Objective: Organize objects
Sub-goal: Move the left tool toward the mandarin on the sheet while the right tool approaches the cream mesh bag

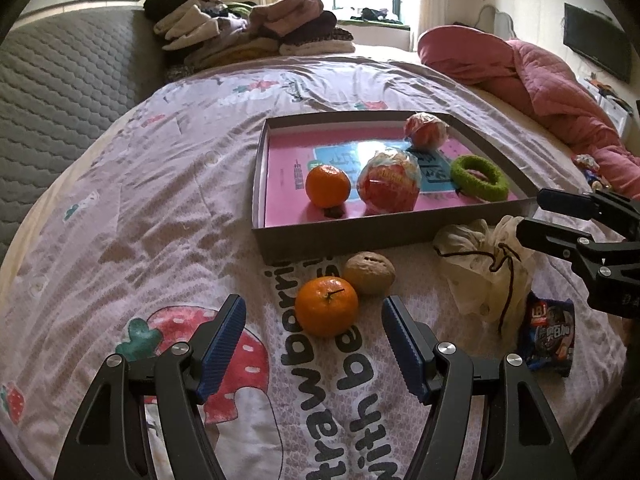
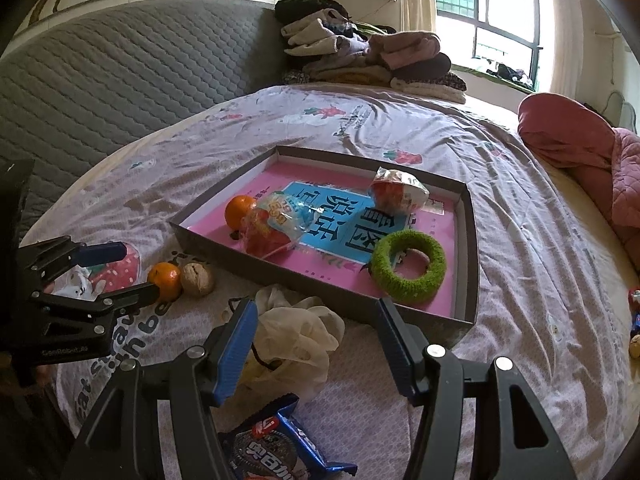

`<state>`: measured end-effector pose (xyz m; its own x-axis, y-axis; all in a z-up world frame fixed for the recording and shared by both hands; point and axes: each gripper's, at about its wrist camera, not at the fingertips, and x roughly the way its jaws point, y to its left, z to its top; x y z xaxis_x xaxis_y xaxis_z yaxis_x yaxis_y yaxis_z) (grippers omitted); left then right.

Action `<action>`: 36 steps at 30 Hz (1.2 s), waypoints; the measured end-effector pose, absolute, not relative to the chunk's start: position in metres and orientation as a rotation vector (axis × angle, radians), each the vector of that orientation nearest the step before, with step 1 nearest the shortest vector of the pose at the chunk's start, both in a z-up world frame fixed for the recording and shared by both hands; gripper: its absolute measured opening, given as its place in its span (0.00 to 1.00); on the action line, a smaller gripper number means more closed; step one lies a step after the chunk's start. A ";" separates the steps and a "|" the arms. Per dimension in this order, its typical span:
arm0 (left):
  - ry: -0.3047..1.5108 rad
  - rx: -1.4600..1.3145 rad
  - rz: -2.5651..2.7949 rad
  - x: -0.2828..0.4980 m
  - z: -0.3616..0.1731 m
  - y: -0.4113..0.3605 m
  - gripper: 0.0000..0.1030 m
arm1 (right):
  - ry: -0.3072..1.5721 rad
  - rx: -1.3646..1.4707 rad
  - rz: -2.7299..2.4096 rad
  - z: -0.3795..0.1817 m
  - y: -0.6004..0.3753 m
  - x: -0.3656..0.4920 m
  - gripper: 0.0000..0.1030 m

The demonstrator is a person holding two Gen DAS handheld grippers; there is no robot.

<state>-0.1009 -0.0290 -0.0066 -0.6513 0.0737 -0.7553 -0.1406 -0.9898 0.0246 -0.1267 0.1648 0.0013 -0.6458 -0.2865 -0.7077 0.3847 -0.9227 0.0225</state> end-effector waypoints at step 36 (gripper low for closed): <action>0.117 -1.285 2.743 -0.109 -0.030 -0.027 0.70 | 0.202 1.170 -2.518 -0.039 0.160 -0.137 0.58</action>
<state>-0.1088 -0.0275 -0.0298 -0.6356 0.0672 -0.7691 -0.1324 -0.9909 0.0228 -0.1372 0.1596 -0.0390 -0.5945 -0.2578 -0.7616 0.3758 -0.9265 0.0203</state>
